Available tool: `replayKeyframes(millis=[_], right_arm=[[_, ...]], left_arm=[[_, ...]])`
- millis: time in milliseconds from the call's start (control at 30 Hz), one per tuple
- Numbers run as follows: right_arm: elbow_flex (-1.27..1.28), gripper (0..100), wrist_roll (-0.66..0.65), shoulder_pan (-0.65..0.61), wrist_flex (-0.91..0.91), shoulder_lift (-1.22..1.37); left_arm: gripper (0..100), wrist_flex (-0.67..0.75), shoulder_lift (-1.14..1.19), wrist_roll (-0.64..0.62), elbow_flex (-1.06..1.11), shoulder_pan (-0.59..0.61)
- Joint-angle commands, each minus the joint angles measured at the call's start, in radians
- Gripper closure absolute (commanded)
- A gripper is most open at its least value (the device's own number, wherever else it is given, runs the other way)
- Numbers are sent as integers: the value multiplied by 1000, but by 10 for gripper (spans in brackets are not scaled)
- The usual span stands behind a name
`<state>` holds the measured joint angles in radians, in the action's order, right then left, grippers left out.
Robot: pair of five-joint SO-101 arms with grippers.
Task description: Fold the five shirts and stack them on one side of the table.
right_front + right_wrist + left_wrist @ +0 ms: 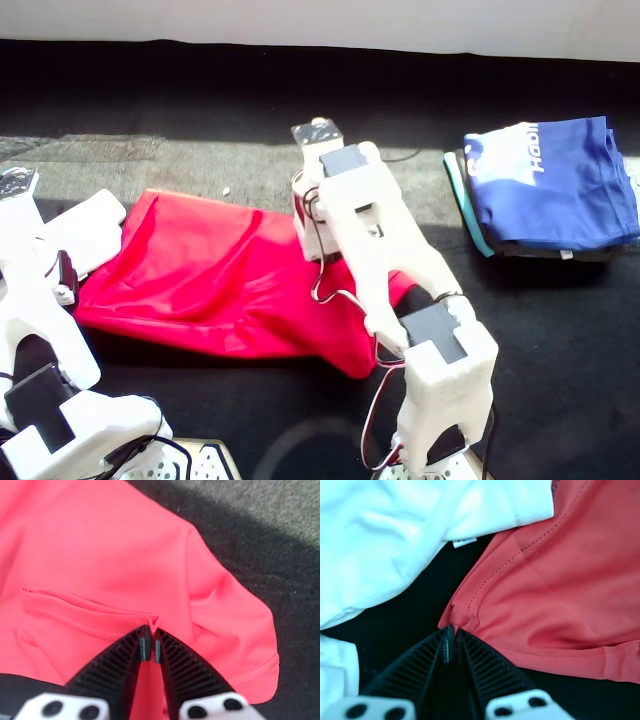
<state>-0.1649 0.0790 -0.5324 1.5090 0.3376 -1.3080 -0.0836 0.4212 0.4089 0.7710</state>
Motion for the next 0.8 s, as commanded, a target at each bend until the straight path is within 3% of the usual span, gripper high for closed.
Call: replayKeyframes(millis=[0, 100, 300, 767], right_arm=[[8, 992, -17, -62, 18, -8], [48, 970, -72, -113, 12, -7], [71, 821, -80, -130, -12, -4], [209, 837, -80, -128, -96, -2]], left_arm=[[991, 9, -36, 11, -35, -2], [991, 9, -36, 11, -35, -2], [991, 9, -36, 11, -35, -2], [991, 9, -36, 11, -35, -2]])
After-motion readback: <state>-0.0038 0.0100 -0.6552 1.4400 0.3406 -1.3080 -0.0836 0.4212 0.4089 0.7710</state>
